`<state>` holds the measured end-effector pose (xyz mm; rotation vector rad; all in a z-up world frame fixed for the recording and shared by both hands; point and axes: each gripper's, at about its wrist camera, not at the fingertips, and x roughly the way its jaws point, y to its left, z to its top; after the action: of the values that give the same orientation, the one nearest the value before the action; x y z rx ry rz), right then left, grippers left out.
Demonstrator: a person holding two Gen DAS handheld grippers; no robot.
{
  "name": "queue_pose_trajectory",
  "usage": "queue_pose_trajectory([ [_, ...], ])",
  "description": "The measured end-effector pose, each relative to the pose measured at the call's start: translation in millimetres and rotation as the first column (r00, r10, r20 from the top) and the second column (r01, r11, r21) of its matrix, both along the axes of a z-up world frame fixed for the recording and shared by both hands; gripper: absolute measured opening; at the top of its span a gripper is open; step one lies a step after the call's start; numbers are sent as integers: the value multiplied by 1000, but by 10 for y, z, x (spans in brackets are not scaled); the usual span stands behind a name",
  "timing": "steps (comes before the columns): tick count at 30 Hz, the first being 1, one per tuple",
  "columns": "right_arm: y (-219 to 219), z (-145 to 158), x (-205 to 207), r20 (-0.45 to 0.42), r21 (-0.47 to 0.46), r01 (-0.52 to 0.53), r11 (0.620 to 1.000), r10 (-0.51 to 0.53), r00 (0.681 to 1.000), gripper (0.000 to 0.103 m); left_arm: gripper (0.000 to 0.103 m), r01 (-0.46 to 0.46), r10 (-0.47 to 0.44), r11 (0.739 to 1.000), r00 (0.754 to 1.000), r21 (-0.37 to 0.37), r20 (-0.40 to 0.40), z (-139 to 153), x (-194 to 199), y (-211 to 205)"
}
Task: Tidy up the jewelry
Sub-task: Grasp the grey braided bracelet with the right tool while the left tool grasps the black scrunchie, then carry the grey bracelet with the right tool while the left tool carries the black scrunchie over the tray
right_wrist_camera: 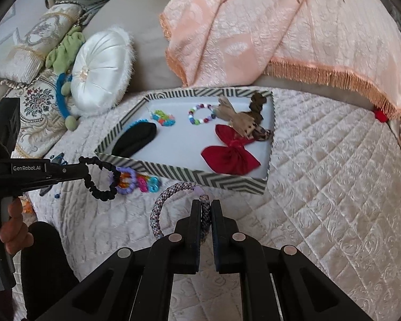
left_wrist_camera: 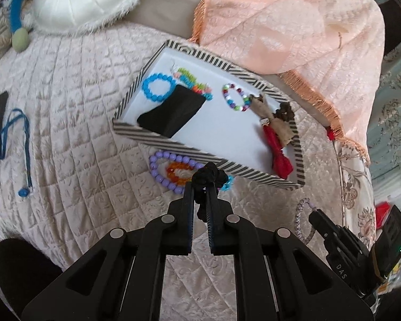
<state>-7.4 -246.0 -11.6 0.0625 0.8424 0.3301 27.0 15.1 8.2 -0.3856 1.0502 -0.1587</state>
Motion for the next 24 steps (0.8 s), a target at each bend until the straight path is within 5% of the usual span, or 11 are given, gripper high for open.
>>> queue_pose_trajectory([
  [24, 136, 255, 287, 41, -26, -31, 999, 32, 999, 7, 7, 79, -88, 990, 993, 117, 75, 302, 235, -342],
])
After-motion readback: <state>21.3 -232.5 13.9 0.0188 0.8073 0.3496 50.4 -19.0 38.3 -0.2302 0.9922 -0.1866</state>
